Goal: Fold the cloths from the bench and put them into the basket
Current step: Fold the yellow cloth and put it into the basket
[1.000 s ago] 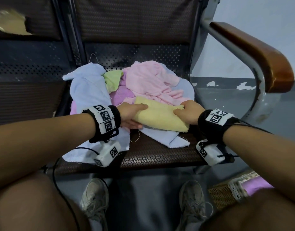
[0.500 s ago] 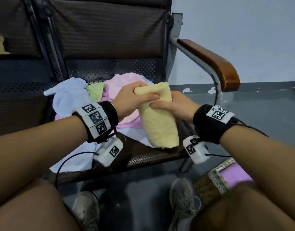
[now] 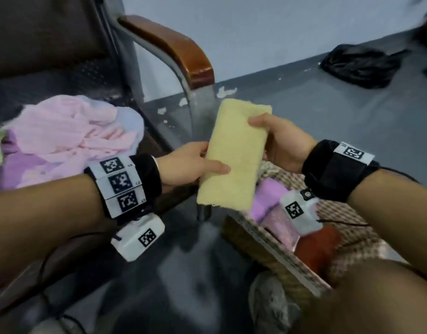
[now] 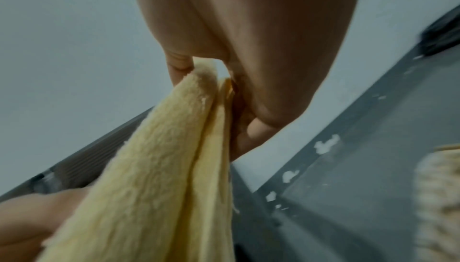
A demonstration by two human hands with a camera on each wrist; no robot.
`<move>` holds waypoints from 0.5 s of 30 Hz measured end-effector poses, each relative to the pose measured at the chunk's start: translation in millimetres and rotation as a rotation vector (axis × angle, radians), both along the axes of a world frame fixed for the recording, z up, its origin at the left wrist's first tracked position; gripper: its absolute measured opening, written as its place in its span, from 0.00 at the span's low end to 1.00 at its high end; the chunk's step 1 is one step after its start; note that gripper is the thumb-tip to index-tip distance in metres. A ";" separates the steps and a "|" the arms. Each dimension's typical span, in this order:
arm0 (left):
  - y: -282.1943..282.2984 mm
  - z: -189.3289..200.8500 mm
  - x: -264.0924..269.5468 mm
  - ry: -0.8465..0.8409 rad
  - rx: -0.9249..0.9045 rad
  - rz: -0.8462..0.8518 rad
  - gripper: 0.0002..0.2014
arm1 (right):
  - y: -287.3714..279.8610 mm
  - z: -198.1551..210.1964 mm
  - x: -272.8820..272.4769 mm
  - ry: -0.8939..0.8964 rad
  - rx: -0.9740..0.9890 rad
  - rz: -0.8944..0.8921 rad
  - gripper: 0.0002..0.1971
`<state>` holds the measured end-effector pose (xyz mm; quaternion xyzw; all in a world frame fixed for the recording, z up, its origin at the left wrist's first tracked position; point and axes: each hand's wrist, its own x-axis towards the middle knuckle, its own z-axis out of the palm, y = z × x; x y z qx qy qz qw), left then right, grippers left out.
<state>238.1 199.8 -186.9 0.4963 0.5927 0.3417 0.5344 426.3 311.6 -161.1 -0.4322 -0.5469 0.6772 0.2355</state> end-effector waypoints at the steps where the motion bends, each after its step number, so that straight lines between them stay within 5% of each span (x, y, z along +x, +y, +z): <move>1: 15.7 -5.7 23.3 -0.009 -0.019 -0.032 0.15 | 9.0 -5.7 25.1 -0.016 -0.012 -0.074 0.17; 7: 86.6 -61.1 163.4 -0.088 -0.173 -0.106 0.05 | 38.5 -61.2 162.5 -0.112 -0.121 -0.452 0.23; 10: 97.5 -104.4 221.2 -0.072 -0.312 -0.132 0.16 | 35.4 -105.2 216.0 -0.183 -0.215 -0.584 0.19; 15: 106.0 -162.7 275.1 0.038 -0.513 -0.183 0.04 | 25.7 -178.4 257.0 -0.417 -0.423 -0.642 0.09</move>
